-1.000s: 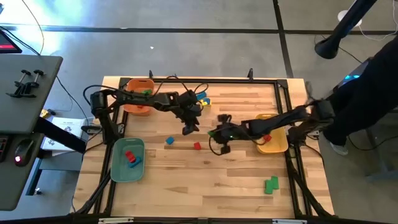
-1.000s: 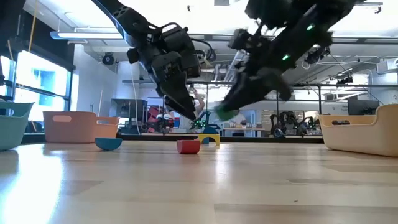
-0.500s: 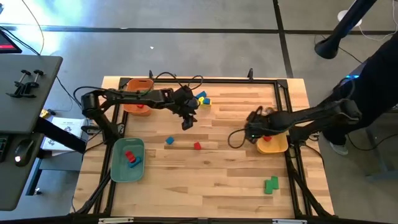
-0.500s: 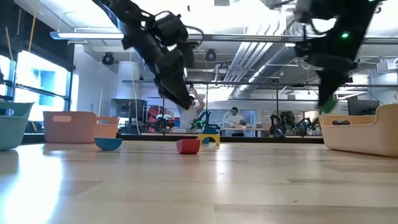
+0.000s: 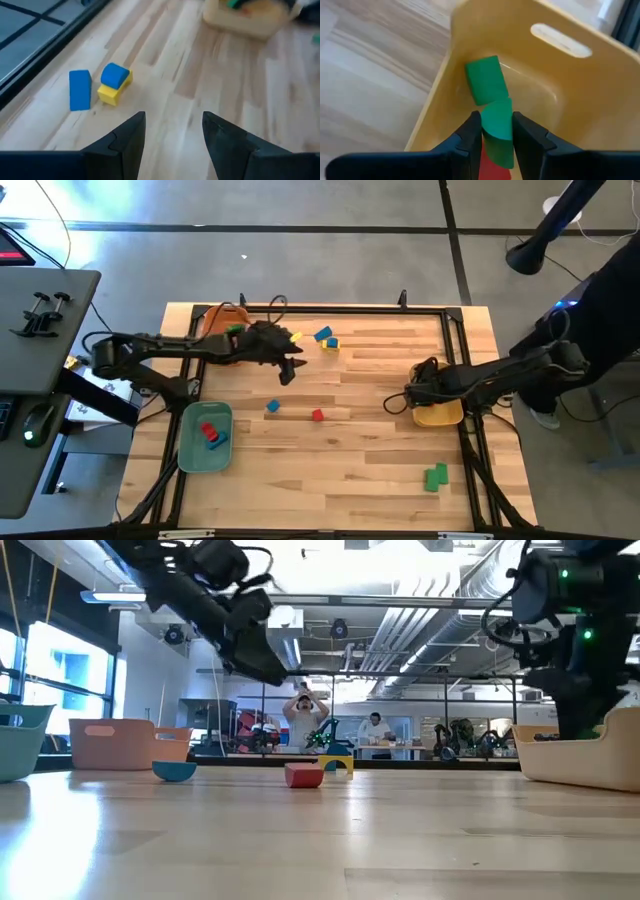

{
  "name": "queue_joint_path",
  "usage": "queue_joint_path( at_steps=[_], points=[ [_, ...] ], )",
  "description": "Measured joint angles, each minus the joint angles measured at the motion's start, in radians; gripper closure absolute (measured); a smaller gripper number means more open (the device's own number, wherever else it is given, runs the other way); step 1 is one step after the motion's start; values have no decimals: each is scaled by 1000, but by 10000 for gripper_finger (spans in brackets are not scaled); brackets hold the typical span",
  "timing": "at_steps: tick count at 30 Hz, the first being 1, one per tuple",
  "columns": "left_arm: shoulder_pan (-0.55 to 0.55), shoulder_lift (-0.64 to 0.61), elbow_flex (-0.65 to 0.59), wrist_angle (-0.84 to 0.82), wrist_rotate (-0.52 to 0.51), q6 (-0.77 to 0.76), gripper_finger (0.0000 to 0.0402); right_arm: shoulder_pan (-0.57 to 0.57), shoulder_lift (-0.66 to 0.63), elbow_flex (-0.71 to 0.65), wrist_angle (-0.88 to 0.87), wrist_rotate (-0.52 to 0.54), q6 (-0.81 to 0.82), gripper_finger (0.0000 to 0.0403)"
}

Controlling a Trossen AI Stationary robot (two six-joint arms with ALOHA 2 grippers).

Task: Sort blocks by size
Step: Put the green half-circle block into the yellow bin, then put the blue triangle block into the orange bin

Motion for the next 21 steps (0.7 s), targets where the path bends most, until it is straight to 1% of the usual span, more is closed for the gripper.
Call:
queue_joint_path(
  at_steps=[3, 5, 8, 12, 16, 18, 21],
  points=[
    [-19, -50, -70, 103, -5, -70, 218, -14, 0, -37, 60, 0, 32, 314],
    [-39, -71, -118, 193, -6, -95, 218, -25, 0, -61, 86, -12, 25, 310],
    [-66, -83, -169, 304, -18, -121, 218, -39, 0, -86, 89, -22, -3, 293],
    [-89, -83, -180, 337, -26, -137, 218, -45, 0, -100, 85, -17, -46, 254],
    [-110, -83, -180, 393, -65, -128, 218, -45, 0, -95, 60, -11, -74, 213],
    [-114, -83, -179, 422, -69, -112, 218, -45, 0, -74, 29, 15, -80, 203],
    [-115, -83, -179, 432, -70, -111, 218, -30, -2, -40, -9, 87, -80, 200]
  ],
)
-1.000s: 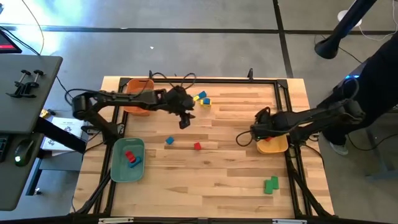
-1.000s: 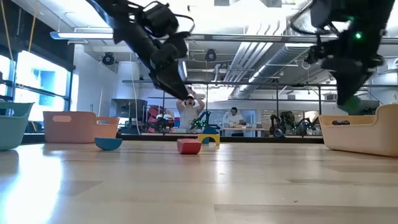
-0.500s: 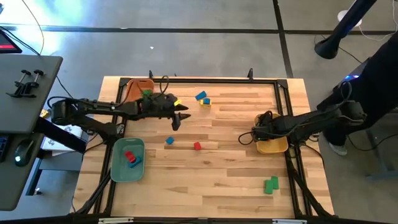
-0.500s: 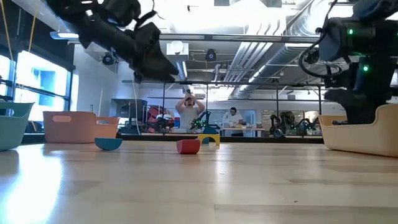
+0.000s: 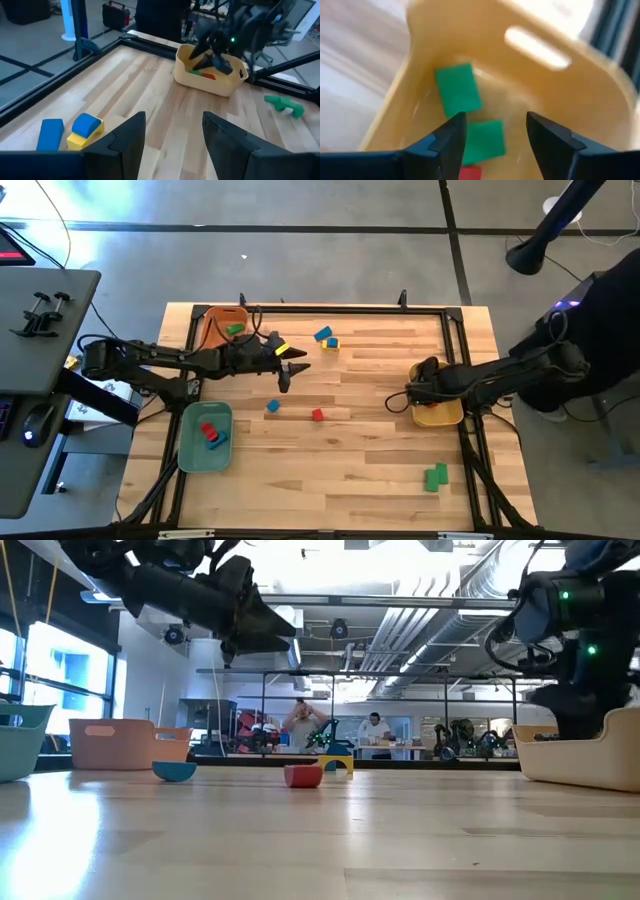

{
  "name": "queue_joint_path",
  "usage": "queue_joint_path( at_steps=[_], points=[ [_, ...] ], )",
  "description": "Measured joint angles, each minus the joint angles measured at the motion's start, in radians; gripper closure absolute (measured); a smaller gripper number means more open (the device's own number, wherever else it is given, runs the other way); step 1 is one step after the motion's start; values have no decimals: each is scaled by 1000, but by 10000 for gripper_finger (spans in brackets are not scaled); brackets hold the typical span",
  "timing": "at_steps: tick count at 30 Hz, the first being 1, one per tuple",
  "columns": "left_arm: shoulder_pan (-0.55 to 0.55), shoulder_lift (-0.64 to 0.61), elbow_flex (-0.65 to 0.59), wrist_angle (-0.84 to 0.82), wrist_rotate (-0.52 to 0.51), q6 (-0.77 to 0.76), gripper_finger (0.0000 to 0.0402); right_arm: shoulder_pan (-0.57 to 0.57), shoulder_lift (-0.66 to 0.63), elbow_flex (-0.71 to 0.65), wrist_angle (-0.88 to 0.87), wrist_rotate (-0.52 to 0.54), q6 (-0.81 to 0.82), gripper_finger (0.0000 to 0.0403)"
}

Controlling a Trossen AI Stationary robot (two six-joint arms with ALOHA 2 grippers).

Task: Sort blocks by size
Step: Put the blue triangle block into the orange bin

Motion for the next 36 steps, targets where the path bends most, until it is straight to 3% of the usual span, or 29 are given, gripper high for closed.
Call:
queue_joint_path(
  at_steps=[5, 9, 15, 21, 26, 30, 36],
  points=[
    [0, 0, 0, -2, -1, 0, 218, 47, -6, 103, -78, 164, -4, 200],
    [0, 0, 0, -3, -1, 1, 218, 75, -6, 161, -30, 302, -57, 199],
    [-15, 0, 0, -1, -5, 4, 218, 109, -4, 123, 411, 502, -299, 199],
    [-38, 0, 0, 7, -16, 53, 218, 110, -4, -21, 954, 467, -626, 199],
    [-59, 3, 0, 54, -54, 89, 218, 110, -3, -158, 1321, 445, -737, 199],
    [-66, 32, 1, 116, -61, 116, 218, 110, -3, -224, 1451, 395, -761, 199],
    [-65, 124, 1, 221, -64, 115, 218, 110, -3, -246, 1460, 366, -732, 199]
  ],
)
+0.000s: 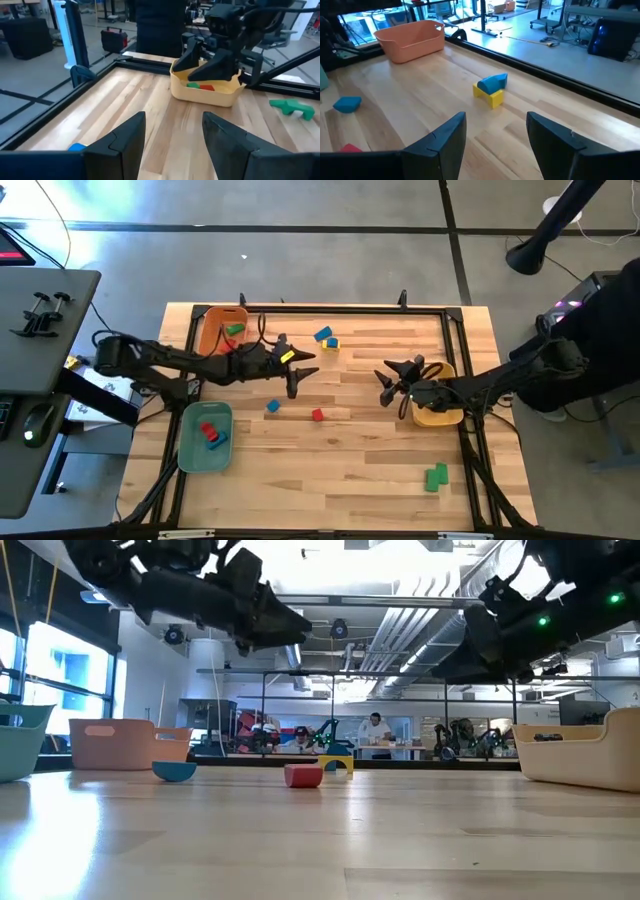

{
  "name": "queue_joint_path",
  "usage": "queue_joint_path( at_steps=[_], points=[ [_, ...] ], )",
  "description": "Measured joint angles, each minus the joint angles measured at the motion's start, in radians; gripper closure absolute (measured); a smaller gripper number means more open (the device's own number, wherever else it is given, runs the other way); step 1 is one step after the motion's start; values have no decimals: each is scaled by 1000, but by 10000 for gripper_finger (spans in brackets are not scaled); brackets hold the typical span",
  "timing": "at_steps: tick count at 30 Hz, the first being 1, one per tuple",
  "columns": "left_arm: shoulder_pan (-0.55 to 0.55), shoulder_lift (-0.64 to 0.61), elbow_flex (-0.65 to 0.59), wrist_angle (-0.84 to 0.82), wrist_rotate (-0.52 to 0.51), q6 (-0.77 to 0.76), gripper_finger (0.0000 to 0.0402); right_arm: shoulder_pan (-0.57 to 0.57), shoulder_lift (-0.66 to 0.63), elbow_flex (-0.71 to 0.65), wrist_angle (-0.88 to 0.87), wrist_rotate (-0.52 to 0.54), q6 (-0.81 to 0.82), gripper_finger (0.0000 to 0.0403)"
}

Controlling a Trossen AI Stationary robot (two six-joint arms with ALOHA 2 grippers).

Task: Sort blocks by size
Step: Put the blue triangle block into the orange bin

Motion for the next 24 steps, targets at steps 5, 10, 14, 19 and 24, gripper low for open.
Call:
queue_joint_path(
  at_steps=[5, 10, 14, 19, 24],
  points=[
    [0, 99, 0, 96, -1, -19, 218, 0, 0, 0, 2, 0, -5, 199],
    [5, 183, 0, 150, 0, -57, 218, 0, 0, 0, 1, 0, -8, 199],
    [16, 229, 0, 178, 0, -82, 218, 0, 0, 0, 1, 0, -7, 199],
    [21, 275, 0, 164, 0, -65, 218, 0, 0, 0, 1, -1, -5, 199],
    [-4, 296, 0, 160, 2, -10, 218, 0, 0, 0, 1, -24, -10, 199]
  ],
)
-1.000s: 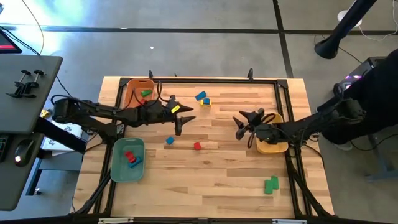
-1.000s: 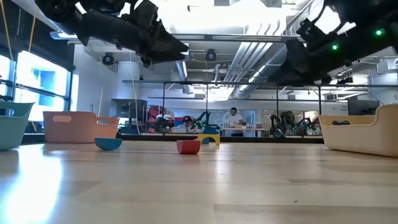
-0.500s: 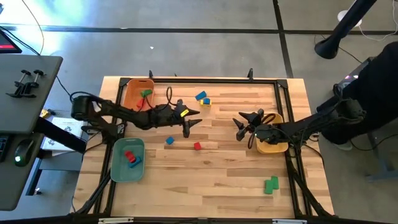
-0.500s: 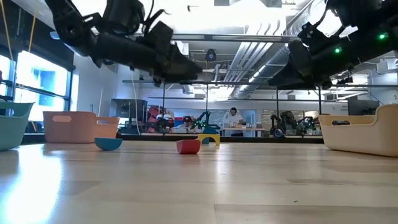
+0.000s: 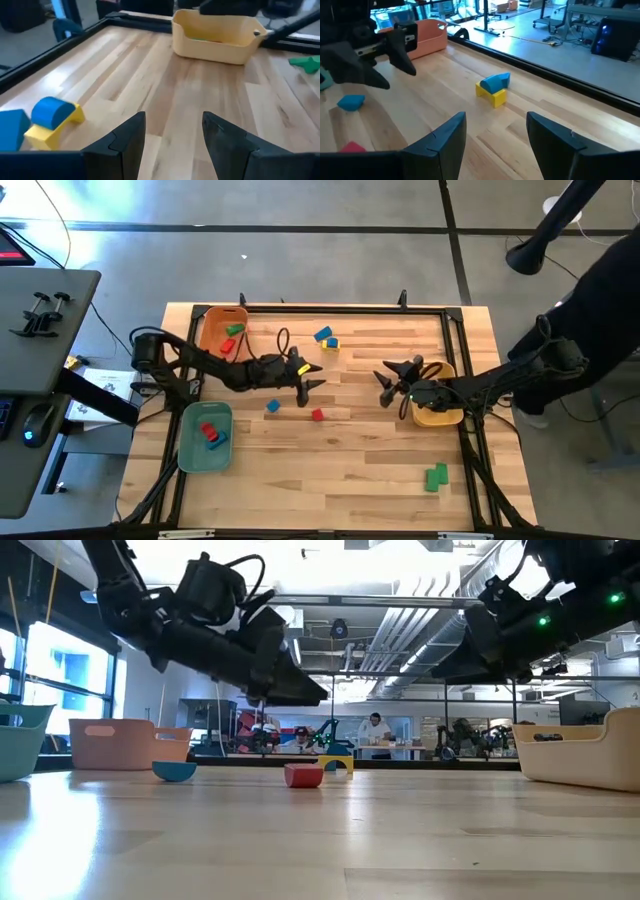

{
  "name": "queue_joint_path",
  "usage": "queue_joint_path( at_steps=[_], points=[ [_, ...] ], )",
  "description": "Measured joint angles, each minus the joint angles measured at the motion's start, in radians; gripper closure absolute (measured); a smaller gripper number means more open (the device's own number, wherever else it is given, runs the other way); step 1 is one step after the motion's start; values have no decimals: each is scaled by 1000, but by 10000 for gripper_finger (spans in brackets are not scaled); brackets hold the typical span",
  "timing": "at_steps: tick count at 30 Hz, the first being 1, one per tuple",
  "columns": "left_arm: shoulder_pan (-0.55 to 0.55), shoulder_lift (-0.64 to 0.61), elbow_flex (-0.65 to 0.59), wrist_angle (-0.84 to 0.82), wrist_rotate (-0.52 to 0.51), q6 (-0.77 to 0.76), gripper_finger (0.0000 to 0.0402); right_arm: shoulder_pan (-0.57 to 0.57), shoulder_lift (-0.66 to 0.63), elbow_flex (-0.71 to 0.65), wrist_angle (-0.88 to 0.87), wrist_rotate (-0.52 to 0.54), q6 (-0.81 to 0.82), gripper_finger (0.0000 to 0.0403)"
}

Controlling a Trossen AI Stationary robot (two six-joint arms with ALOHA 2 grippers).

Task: Sort blocks by size
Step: Put the blue triangle block into the orange bin

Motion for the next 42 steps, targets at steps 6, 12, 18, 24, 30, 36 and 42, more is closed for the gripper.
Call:
queue_joint_path(
  at_steps=[6, 12, 18, 24, 30, 36, 42],
  points=[
    [-23, -1, 5, 10, -1, 52, 218, 17, 0, 3, 66, -148, -145, 199],
    [-42, -1, 12, 8, -1, 64, 218, 98, 0, 95, 106, -291, -382, 199],
    [-32, -1, 14, 2, -154, -41, 218, 107, 0, 140, 104, -284, -464, 199],
    [115, 0, 229, -471, -180, -45, 218, 73, 0, 140, 97, -280, -432, 199],
    [289, 74, 503, -949, -176, 78, 218, 65, 0, 141, 89, -281, -428, 199],
    [415, 150, 537, -904, 114, 157, 218, 65, 0, 141, 29, -282, -372, 199],
    [451, 231, 537, -857, 185, 168, 218, 65, 0, 141, -28, -284, -327, 199]
  ],
)
